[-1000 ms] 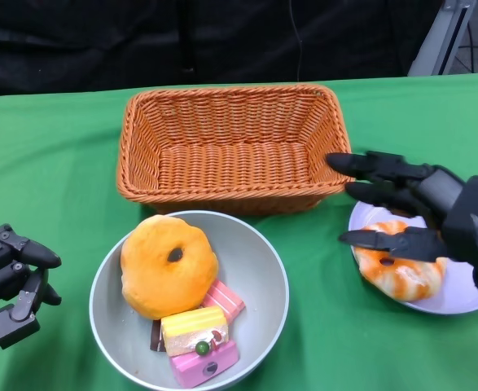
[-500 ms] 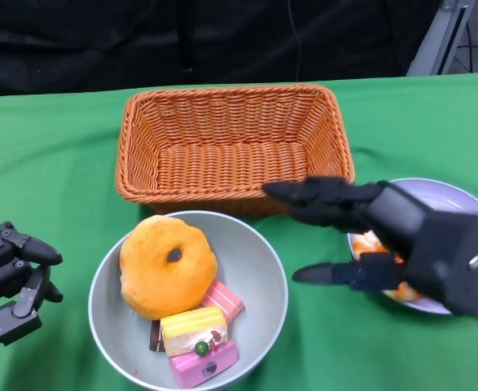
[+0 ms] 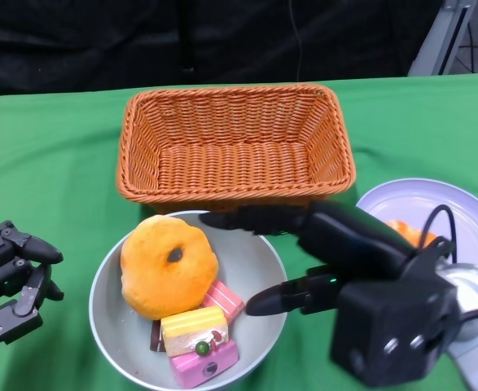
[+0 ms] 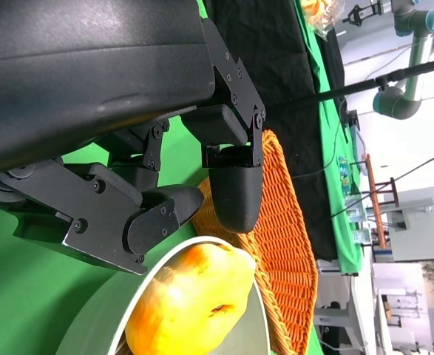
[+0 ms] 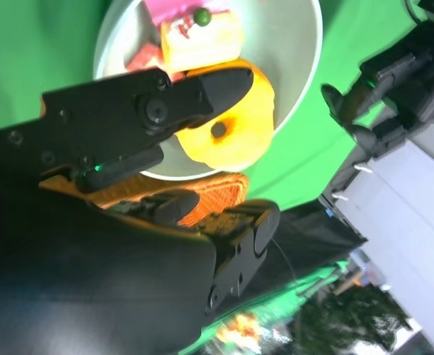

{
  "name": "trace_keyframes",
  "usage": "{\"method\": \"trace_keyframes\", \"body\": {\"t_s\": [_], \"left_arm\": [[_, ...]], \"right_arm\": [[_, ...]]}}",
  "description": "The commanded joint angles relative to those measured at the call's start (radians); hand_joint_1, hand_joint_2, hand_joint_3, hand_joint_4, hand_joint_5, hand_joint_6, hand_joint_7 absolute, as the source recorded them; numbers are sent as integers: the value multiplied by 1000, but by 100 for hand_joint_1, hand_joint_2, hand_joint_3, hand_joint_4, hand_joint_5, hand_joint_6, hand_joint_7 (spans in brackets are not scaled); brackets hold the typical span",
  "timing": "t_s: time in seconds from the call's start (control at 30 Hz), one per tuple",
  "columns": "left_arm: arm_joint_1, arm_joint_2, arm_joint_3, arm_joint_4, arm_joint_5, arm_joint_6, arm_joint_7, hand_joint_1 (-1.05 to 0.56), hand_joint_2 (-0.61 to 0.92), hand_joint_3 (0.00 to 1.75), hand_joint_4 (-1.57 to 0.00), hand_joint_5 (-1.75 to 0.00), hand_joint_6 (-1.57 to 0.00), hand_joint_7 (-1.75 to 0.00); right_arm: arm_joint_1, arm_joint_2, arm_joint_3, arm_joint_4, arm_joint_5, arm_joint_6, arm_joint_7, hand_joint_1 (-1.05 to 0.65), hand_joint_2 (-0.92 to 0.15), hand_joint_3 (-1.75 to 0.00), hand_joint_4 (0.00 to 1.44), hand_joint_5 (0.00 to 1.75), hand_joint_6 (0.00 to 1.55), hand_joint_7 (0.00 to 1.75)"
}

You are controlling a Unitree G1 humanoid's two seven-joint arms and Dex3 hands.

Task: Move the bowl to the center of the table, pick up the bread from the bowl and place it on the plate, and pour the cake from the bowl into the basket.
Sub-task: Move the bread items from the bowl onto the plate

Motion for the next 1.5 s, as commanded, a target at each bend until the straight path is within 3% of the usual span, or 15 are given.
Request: {"method": "trace_keyframes", "body": {"t_s": [0.03, 0.23, 0.47, 0.87, 1.03, 1.13, 1.5], "left_arm": [[-8, 2, 2, 8, -4, -13, 9, -4, 68, 87, -65, -163, -70, -129], [-16, 1, 3, 21, 4, -20, 14, -8, 68, 84, -65, -162, -71, -128], [-28, -4, 2, 40, -7, -29, 8, -10, 69, 82, -65, -161, -72, -125], [-32, -21, 7, 36, -16, -26, 20, -8, 72, 76, -66, -163, -72, -125], [-34, -26, 12, 35, -19, -21, 23, -8, 72, 75, -68, -162, -73, -126], [-38, -28, 15, 40, -18, -26, 25, -10, 72, 74, -68, -162, -72, -127], [-43, -28, 19, 54, -25, -34, 12, -16, 79, 52, -69, -162, -73, -124]], "right_arm": [[-30, 9, 31, 46, -95, -102, -77, -64, -89, 0, 45, 2, 43, 1], [-66, 45, 75, 168, -228, -224, -195, -62, -89, 0, 42, 0, 43, 0], [-134, 93, 111, 307, -363, -288, -330, -65, -90, 0, 40, 0, 43, 0], [-246, 114, 180, 502, -540, -317, -470, -71, -85, 0, 26, 0, 32, 0], [-266, 116, 193, 542, -560, -325, -502, -72, -86, 0, 23, 0, 30, 0], [-320, 125, 226, 652, -605, -337, -566, -76, -86, 0, 22, 0, 30, 0], [-415, 157, 317, 863, -699, -336, -750, -80, -86, 0, 22, 1, 32, 1]]}}
